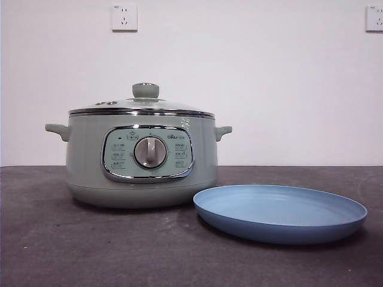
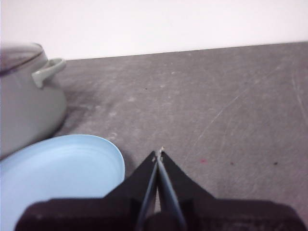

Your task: Take the potato out from the steamer,put the potato on the plate,close the lid

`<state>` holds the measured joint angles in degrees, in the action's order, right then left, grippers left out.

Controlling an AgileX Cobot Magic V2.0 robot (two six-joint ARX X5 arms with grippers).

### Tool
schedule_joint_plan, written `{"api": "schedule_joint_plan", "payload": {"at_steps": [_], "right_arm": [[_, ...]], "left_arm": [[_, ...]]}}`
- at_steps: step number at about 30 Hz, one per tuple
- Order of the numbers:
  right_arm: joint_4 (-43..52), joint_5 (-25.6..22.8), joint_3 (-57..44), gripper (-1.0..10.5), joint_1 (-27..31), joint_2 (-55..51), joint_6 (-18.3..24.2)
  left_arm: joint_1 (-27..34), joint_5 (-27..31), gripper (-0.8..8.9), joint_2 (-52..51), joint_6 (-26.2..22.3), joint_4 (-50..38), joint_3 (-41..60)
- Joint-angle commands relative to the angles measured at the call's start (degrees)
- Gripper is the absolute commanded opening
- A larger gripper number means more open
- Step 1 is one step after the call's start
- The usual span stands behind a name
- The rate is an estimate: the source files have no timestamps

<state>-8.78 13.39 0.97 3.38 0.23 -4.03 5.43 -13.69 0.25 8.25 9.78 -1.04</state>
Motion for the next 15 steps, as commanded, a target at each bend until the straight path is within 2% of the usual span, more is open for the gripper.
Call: {"api": "schedule_joint_plan", "payload": {"at_steps": [1, 10, 15], "right_arm": [[-0.2, 0.1, -0.5, 0.0, -0.1, -0.2, -9.0], [0.1, 0.3, 1.1, -0.1, -0.1, -0.1, -21.8], [0.0, 1.8, 5.9, -0.1, -0.1, 2.0, -22.1]], "left_arm": [[-0.2, -0.2, -0.03, -0.2, 3.2, -0.1, 0.9], [-0.2, -1.9, -0.08, -0.2, 10.2, 1.7, -1.0], [-0.2, -3.6, -0.08, -0.2, 10.2, 5.7, -6.1]]}}
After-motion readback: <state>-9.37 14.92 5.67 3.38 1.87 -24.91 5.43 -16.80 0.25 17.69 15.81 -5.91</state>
